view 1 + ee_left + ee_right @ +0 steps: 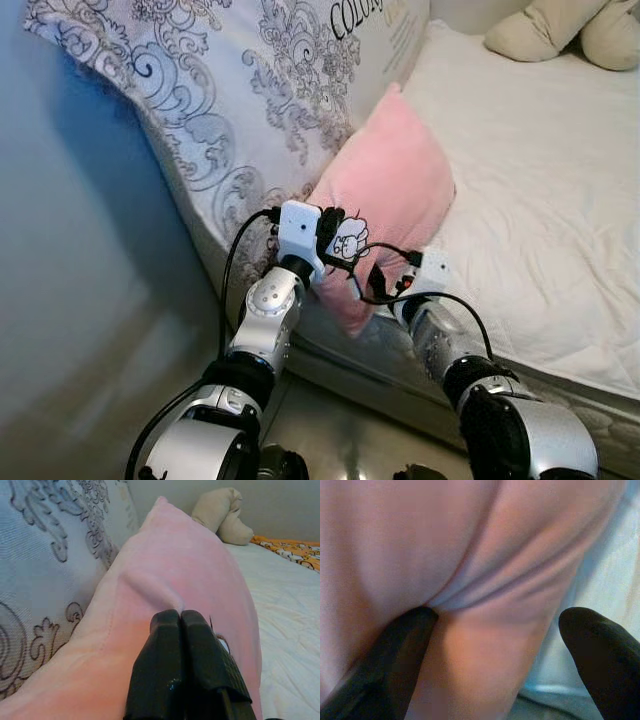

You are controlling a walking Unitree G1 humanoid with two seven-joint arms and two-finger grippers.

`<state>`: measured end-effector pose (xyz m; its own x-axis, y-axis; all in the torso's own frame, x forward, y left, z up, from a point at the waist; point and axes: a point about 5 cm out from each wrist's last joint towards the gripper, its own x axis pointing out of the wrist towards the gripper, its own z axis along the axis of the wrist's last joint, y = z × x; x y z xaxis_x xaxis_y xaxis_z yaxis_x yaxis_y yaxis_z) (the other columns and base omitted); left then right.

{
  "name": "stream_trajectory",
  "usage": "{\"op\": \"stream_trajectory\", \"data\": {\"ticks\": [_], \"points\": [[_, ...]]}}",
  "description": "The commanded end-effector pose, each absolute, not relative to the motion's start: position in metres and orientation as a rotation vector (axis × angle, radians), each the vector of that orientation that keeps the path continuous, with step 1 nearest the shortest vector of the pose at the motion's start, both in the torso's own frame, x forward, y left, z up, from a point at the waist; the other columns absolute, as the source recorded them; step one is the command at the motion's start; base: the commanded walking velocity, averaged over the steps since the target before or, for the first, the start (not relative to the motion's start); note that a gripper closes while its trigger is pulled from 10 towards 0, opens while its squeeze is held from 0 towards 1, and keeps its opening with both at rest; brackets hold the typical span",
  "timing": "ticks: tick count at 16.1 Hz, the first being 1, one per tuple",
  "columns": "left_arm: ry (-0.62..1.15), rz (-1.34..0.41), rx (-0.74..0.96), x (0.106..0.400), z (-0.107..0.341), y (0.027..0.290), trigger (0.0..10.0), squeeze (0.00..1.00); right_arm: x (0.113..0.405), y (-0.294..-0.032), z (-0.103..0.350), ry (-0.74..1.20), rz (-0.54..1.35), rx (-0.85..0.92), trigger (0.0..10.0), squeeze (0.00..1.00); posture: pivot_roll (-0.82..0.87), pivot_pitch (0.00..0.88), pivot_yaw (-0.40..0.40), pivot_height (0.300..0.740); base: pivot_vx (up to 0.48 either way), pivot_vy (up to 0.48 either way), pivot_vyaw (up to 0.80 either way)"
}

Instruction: Clean up the room

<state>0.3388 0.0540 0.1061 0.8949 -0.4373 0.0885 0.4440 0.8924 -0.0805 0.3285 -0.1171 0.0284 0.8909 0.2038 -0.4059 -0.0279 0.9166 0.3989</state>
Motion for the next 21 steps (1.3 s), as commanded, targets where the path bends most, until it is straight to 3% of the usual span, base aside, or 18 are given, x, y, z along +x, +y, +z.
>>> {"op": "stream_trajectory", "data": {"ticks": [1,17,21], "points": [[-0.094,-0.478,-0.102,0.342,0.116,0.047,10.0,0.00,0.329,-0.109,0.030,0.459,0.147,0.405,0.0,0.00,0.00,0.000,0.049,0.714,0.000,0.000,0.00],[-0.094,-0.478,-0.125,0.344,0.122,0.043,10.0,0.00,0.341,-0.090,0.047,0.396,0.103,0.764,0.0,0.00,-0.01,0.000,0.052,0.714,0.000,0.000,0.00],[-0.103,-0.474,-0.125,0.345,0.125,0.044,10.0,0.00,0.363,-0.096,0.086,0.202,0.201,0.629,0.0,0.04,-0.02,0.000,0.051,0.714,0.000,0.000,0.00]]}}
